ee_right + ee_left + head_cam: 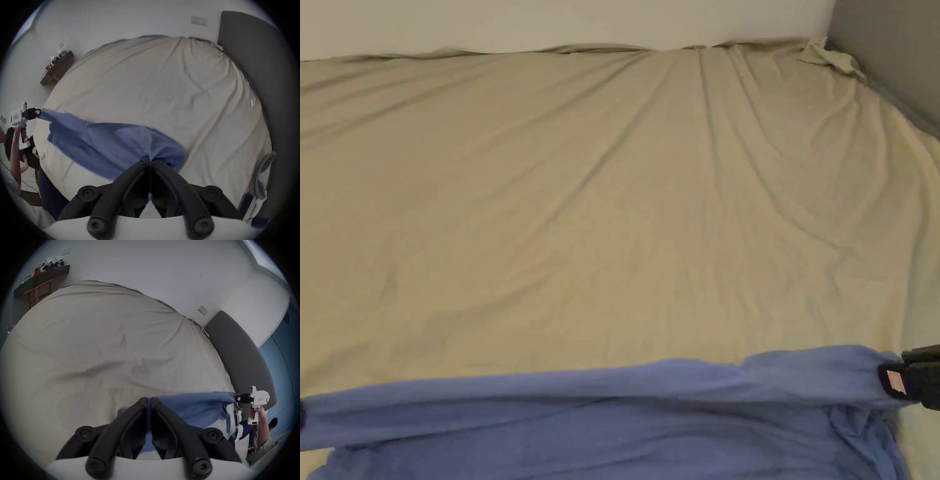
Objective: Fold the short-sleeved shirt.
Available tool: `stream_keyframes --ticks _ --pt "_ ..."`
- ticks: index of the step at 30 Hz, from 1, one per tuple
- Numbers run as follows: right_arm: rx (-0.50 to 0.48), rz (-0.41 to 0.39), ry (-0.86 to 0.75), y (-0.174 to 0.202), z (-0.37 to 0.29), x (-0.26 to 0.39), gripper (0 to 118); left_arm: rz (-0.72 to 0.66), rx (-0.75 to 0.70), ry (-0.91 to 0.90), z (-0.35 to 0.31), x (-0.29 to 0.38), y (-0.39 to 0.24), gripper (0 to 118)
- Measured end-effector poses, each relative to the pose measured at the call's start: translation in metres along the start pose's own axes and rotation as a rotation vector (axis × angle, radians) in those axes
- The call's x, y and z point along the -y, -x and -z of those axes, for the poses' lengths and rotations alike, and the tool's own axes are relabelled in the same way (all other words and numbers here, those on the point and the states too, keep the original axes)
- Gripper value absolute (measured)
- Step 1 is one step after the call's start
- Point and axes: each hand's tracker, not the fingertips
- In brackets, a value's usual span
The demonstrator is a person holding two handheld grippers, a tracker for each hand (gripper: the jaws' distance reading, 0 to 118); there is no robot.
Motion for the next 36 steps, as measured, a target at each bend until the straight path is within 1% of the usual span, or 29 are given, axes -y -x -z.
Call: stream_keyframes --ticks 4,5,7,8,10,12,13,14,16,17,18,19,20,21,22,23,24,27,29,30,31,32,33,34,35,36 --pt "-0.004 0.015 0.077 0.006 0.024 0.023 3 0.014 -0.027 0.078 0.013 0.027 0.017 3" --pt "0.01 0.005 0.08 0.011 0.032 0.025 3 0.016 -0.044 0.096 0.021 0.032 0.021 3" --pt "0.024 -0.024 0.154 0.013 0.052 0.026 3 0.021 -0.089 0.125 0.037 0.038 0.029 3" --pt "0.035 -0.024 0.157 0.015 0.061 0.028 3 0.024 -0.113 0.151 0.047 0.043 0.031 3" --pt "0.047 -0.027 0.214 0.017 0.079 0.032 3 0.073 -0.174 0.178 0.062 0.049 0.032 3" --pt "0.083 -0.04 0.197 0.019 0.09 0.034 3 0.131 -0.226 0.206 0.075 0.056 0.03 3" --pt "0.076 -0.032 0.197 0.019 0.091 0.033 3 0.131 -0.235 0.207 0.08 0.059 0.03 3" --pt "0.081 -0.017 0.196 0.02 0.089 0.03 3 0.121 -0.239 0.209 0.084 0.061 0.031 3" --pt "0.092 -0.018 0.197 0.021 0.089 0.028 3 0.093 -0.251 0.178 0.084 0.062 0.027 3" --pt "0.1 -0.023 0.202 0.023 0.09 0.028 6 0.075 -0.252 0.17 0.083 0.061 0.028 6" --pt "0.104 -0.026 0.203 0.024 0.089 0.027 11 0.044 -0.255 0.163 0.082 0.059 0.028 25" --pt "0.11 -0.038 0.202 0.026 0.083 0.024 29 0.006 -0.279 0.146 0.076 0.056 0.027 85" --pt "0.097 -0.059 0.186 0.028 0.073 0.021 63 -0.004 -0.273 0.124 0.065 0.052 0.023 117" --pt "0.051 -0.054 0.163 0.028 0.061 0.019 102 -0.011 -0.24 0.078 0.053 0.049 0.019 118" --pt "0.003 -0.017 0.139 0.03 0.046 0.016 118 -0.002 -0.178 -0.036 0.032 0.044 0.014 118" --pt "-0.007 0.003 0.112 0.032 0.031 0.016 116 -0.02 -0.14 -0.089 0.015 0.038 0.01 118" --pt "-0.007 0.003 -0.015 0.036 0.013 0.014 117 -0.032 -0.124 -0.111 -0.002 0.038 -0.003 118" --pt "-0.04 0.018 -0.117 0.051 -0.023 0.009 118 -0.027 -0.091 -0.166 -0.026 0.04 -0.017 118" --pt "-0.091 0.025 -0.173 0.064 -0.033 0.009 109 -0.052 -0.044 -0.106 -0.03 0.048 -0.028 118" --pt "-0.116 0.026 -0.18 0.073 -0.033 0.011 104 -0.063 -0.019 -0.036 -0.024 0.052 -0.03 118" --pt "-0.112 0.015 -0.172 0.084 -0.032 0.01 104 -0.063 -0.029 -0.012 -0.018 0.058 -0.034 118" --pt "-0.11 0.002 -0.177 0.094 -0.03 0.012 76 -0.037 -0.047 -0.03 -0.017 0.064 -0.04 104" --pt "-0.075 -0.051 -0.199 0.107 -0.024 0.015 30 0.005 -0.084 -0.016 -0.011 0.068 -0.046 66" --pt "-0.027 -0.092 -0.205 0.118 -0.019 0.019 3 0.046 -0.131 -0.007 -0.002 0.072 -0.05 0" --pt "-0.038 -0.106 -0.203 0.12 -0.01 0.022 3 0.043 -0.143 -0.002 0.004 0.072 -0.048 0" --pt "-0.063 -0.1 -0.189 0.122 -0.006 0.023 3 0.032 -0.116 0.01 0.009 0.071 -0.035 0"
